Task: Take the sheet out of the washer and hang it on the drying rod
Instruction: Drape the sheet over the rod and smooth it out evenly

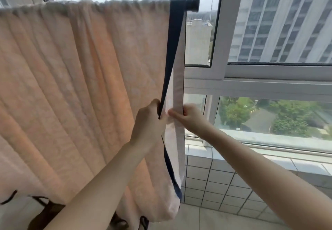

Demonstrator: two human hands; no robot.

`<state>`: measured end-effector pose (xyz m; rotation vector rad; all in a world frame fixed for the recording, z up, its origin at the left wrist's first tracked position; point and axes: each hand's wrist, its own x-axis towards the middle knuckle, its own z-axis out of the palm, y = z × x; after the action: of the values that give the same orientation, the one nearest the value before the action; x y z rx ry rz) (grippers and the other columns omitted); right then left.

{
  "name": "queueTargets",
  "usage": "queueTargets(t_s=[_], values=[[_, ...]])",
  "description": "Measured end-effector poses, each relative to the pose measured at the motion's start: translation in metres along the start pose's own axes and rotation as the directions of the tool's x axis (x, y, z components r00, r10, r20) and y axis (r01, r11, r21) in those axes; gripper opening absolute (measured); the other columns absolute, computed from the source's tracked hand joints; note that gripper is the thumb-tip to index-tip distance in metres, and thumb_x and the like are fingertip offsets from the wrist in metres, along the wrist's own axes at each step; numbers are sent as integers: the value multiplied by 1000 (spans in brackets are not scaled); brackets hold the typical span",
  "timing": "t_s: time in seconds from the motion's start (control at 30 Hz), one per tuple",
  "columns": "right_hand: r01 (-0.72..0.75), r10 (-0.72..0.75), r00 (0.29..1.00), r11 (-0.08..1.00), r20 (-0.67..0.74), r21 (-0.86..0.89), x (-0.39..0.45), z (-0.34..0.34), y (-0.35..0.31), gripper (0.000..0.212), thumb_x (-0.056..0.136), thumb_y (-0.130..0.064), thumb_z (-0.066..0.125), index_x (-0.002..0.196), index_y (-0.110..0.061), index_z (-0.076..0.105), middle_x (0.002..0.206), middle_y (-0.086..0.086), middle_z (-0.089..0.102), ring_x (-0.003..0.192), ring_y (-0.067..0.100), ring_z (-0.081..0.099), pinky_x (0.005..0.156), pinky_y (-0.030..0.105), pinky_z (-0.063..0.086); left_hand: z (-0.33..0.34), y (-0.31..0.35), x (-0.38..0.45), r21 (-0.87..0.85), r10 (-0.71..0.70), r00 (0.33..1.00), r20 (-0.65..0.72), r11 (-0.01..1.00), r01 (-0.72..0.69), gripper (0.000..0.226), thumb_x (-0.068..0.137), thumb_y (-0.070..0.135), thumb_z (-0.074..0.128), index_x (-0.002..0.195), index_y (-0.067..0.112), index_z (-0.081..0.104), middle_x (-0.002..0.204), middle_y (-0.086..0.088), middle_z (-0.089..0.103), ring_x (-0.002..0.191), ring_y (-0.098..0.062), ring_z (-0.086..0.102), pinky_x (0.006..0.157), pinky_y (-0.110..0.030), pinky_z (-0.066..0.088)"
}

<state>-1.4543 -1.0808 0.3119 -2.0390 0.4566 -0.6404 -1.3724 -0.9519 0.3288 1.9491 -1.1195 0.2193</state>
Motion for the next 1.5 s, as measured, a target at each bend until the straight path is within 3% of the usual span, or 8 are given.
queueTargets(t_s=[0.1,0.17,0.37,0.53,0.8,1.0,1.17,1.5], values=[[-45,48,998,992,28,-117,-21,23,30,37,98,-26,53,75,-2,68,62,-1,65,54,7,58,51,27,43,11,-23,-25,53,-54,997,57,997,51,27,95,13,51,70,20,49,59,4,53,49,-7,49,46,-19,34],[-69,82,995,977,57,-200,-32,36,50,39,100,-28,48,78,-2,68,72,7,69,66,20,63,62,36,47,18,-41,-42,64,-105,989,108,993,99,36,98,14,49,64,27,46,54,9,47,45,-5,44,45,-19,30],[-193,247,947,949,207,-251,-68,57,88,35,102,-23,43,90,-6,71,87,1,70,81,18,63,77,30,50,35,-79,-91,96,-276,943,188,960,262,27,103,21,41,92,7,61,56,9,48,48,-5,47,45,-13,34],[-246,358,884,904,302,-351,-92,74,108,42,105,-27,34,70,-13,53,70,-1,56,62,15,50,58,27,37,44,-101,-123,86,-424,850,314,904,419,22,103,23,41,100,13,60,69,5,57,62,-9,54,48,-13,34],[-388,496,772,863,397,-324,-109,99,134,40,101,-31,39,98,2,62,93,15,70,78,26,70,76,43,58,60,-114,-160,139,-587,701,406,797,587,27,103,26,40,102,9,60,75,1,57,67,-9,53,51,-16,35],[-198,244,920,965,306,-173,-94,97,78,42,98,-44,46,86,-8,63,79,5,66,70,18,61,64,33,49,62,-117,-171,158,-635,650,417,755,636,36,104,27,39,120,2,59,75,3,52,65,-7,49,52,-15,35],[-46,71,985,987,156,-155,-86,97,50,45,103,-25,40,61,-9,42,55,0,44,48,10,33,47,22,25,60,-114,-172,128,-631,666,398,757,641,37,104,24,39,113,-5,59,71,3,49,67,-10,48,53,-19,34],[-182,236,959,936,155,-301,-108,101,103,41,104,-24,35,68,-10,48,67,4,54,63,23,50,59,34,37,69,-92,-155,190,-594,757,272,804,563,19,103,19,41,93,12,55,66,8,45,60,-7,46,60,-22,36]])
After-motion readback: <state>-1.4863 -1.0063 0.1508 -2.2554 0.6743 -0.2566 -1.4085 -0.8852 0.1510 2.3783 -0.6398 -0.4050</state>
